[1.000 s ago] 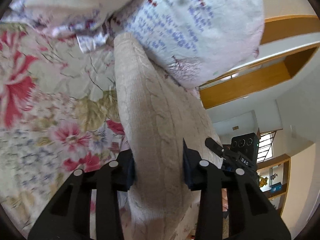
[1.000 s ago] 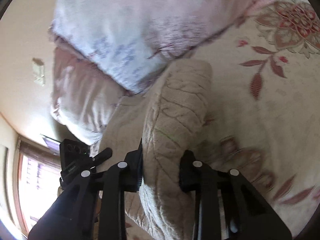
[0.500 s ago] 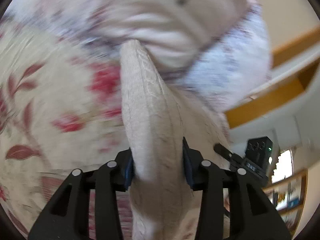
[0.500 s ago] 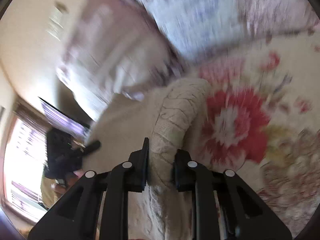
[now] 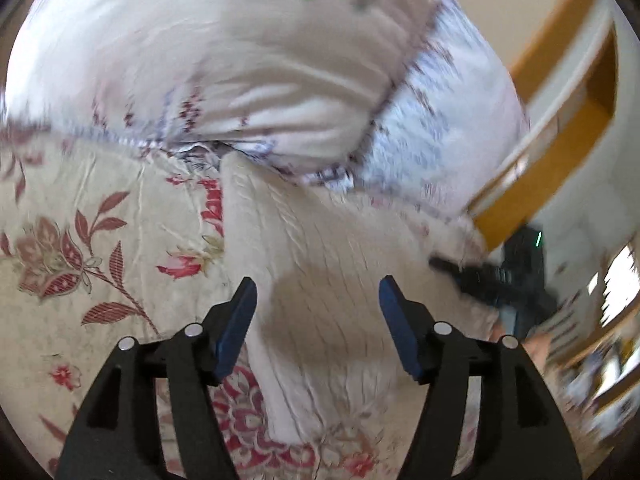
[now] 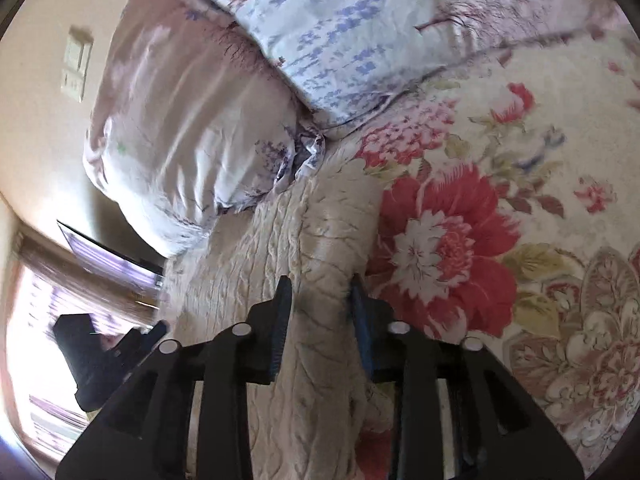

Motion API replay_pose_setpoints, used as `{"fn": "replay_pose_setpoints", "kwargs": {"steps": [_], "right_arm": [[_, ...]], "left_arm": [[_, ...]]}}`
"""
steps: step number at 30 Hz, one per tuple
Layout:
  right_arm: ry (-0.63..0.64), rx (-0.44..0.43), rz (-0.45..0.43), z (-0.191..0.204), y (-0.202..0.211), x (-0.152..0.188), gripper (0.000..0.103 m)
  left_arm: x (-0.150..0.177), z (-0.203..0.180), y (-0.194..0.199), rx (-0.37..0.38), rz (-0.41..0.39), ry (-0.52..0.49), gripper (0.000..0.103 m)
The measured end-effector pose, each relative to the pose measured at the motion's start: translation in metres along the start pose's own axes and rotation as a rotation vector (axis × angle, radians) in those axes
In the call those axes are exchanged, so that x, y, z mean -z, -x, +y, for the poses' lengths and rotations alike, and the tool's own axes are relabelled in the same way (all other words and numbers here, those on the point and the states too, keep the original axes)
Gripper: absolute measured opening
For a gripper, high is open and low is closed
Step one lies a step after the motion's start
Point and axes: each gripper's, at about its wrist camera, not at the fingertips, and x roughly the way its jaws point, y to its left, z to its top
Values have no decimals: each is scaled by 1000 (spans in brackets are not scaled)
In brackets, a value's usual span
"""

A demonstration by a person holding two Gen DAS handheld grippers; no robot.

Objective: Fold small clothes
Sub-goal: 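Release the folded sweater and withdraw both tools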

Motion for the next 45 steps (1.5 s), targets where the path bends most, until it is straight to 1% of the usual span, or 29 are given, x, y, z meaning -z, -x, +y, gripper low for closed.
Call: {"fn": "replay_pose_setpoints", "kwargs": {"steps": [1,3,4,6,7,8,10,11,12,14,15,17,19,21,22,25,27,30,32,33,34,35,36,39,42,45], "right_arm": [[-5,46,-19,-1,-2,-1,9],[-8,94,-25,-5,-5,-3,9],[1,102,-10,-5,-7,-3,9],[33,114,-14,-1,-2,0,11],[67,136,-37,5,9,4,15],[83,143,-54,9,16,7,24],[139,96,-113,19,42,20,37],[157,72,-121,23,49,25,38],[188,31,-118,28,58,33,38],[224,-3,-89,36,61,43,38],[244,-9,-69,41,59,49,38],[289,5,-24,48,52,61,38],[338,77,12,52,42,73,38],[375,228,58,52,24,87,38],[379,267,71,51,18,91,39],[356,302,34,48,19,101,39],[326,299,27,42,24,103,39],[296,280,-6,39,34,105,40],[280,283,-56,43,41,109,50],[279,298,-89,46,46,111,57],[282,317,-114,47,49,111,78],[288,328,-144,49,52,112,86],[297,328,-171,50,58,114,86],[282,316,-217,50,70,115,86],[282,326,-245,52,75,118,86],[311,357,-260,57,75,127,90]], "left_arm": [[5,-9,-1,-23,12,-39,64],[12,-14,-4,-66,39,-72,64],[15,-16,-7,-76,47,-75,64],[23,-14,-9,-100,69,-75,64],[26,-12,-9,-103,76,-72,65],[30,-9,-7,-109,80,-69,67],[36,-6,-4,-128,81,-66,68],[38,-4,-3,-135,81,-68,68],[39,-4,-2,-143,82,-68,68],[43,-2,-2,-159,90,-69,68],[45,-1,-4,-168,96,-73,68],[47,-1,-8,-187,106,-80,70],[50,0,-12,-214,120,-87,72],[52,1,-15,-239,130,-94,73],[53,3,-17,-250,139,-96,73],[56,3,-22,-275,151,-112,75],[57,2,-23,-294,147,-129,78],[59,2,-19,-299,124,-136,80],[62,-2,-12,-312,88,-152,83],[65,-6,-7,-333,59,-169,87],[67,-8,-3,-345,44,-180,88],[69,-10,0,-354,30,-188,91],[71,-12,5,-358,13,-190,94],[75,-14,13,-344,-11,-164,98],[80,-15,19,-319,-26,-122,100],[87,-18,19,-324,-26,-106,101]]}}
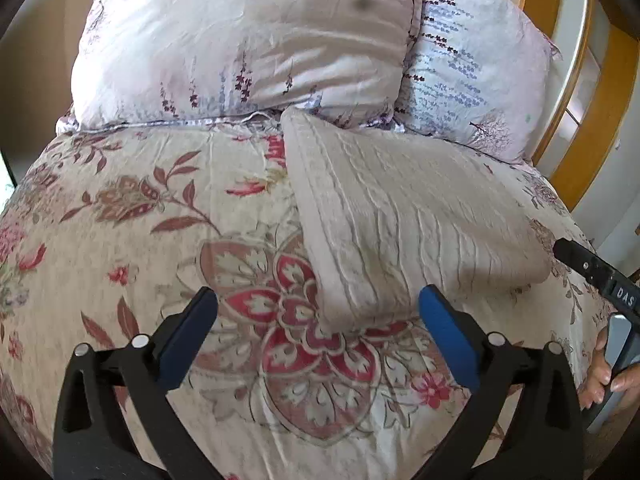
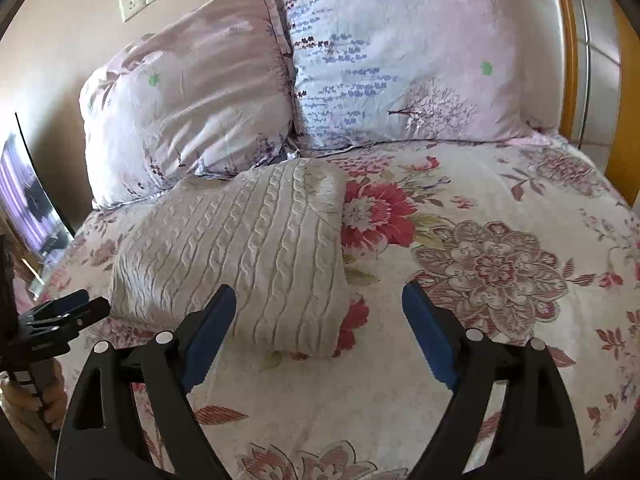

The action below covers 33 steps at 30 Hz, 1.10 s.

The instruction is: Fold small clothes

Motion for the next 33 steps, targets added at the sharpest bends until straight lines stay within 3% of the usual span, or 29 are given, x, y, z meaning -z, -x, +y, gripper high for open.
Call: {"fn": "replay_pose_setpoints", "kwargs": {"steps": [8,14,21,33], "right_arm": [[66,86,10,25,-1,14,102],[61,73,65,31,-10,26,102],[98,113,143,42,-25,39,102],[86,144,227,40,-39,39,102]], "left_arm": [[16,-15,-3,1,34,-4,101],[25,-31,-13,-74,82,-67,101],[30,-37,-26,-104,135,-84,101],[32,-40,-29,-156,126,-90,101]]}}
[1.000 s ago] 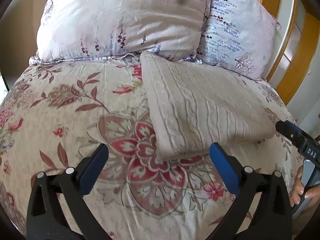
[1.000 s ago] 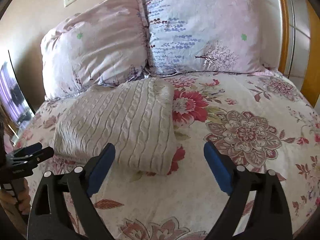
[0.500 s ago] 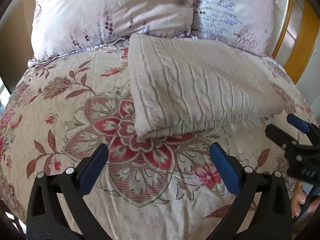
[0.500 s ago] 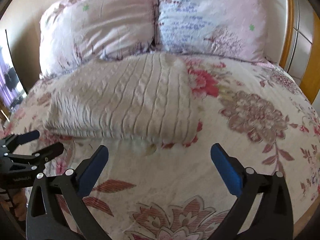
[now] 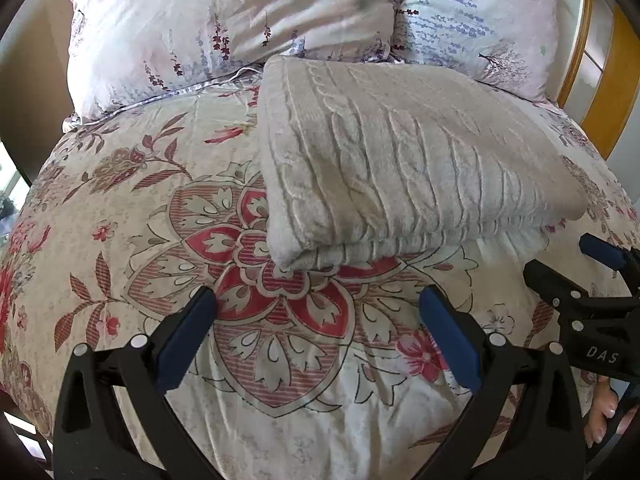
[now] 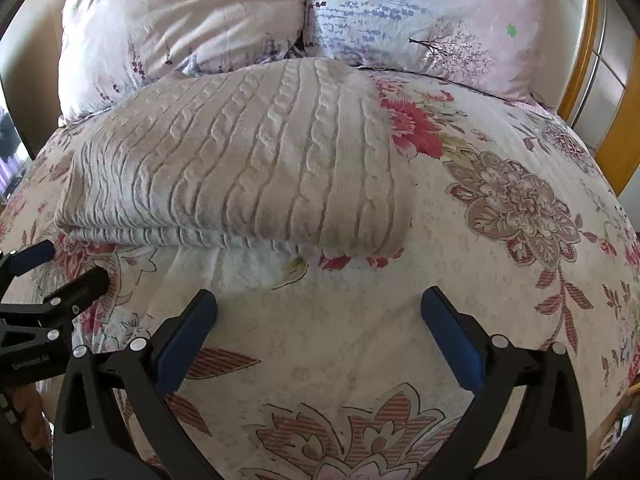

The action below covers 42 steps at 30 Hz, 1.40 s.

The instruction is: Fold small clothes

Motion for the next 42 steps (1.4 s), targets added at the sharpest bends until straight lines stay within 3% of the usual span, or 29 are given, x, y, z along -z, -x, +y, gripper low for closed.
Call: {"fn": "replay_pose_setpoints", "kwargs": {"steps": [42], "right_arm": [[3,-5,2,-1,0,0,102]], "left_arm": [[1,0,0,-12,-8,9,101]]}}
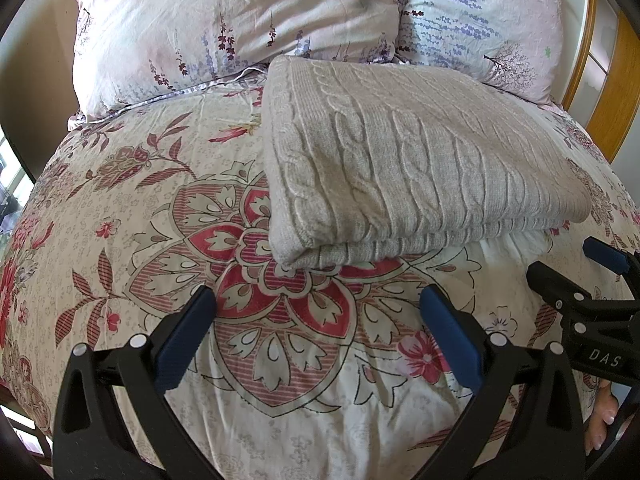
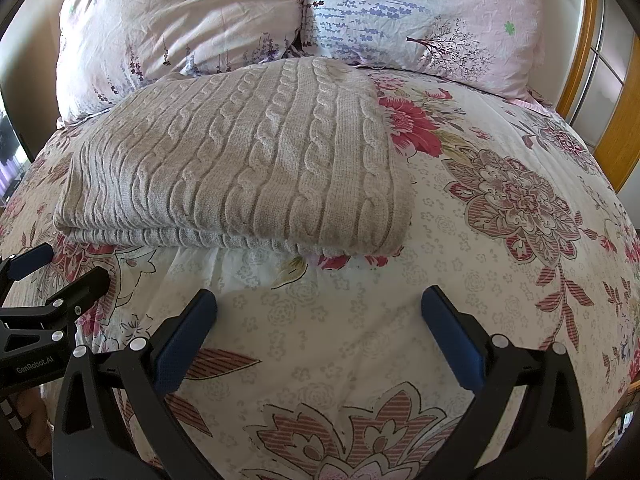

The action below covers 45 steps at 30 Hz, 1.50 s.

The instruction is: Fold small clothes

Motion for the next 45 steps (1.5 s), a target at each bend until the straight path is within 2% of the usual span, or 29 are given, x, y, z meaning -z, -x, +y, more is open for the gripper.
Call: {"fn": "replay_pose_setpoints", "kwargs": {"steps": [45], "right_arm": [[1,-1,-1,0,0,1,102]], "left_arm": [[0,1,-1,2,15,0,101]]}}
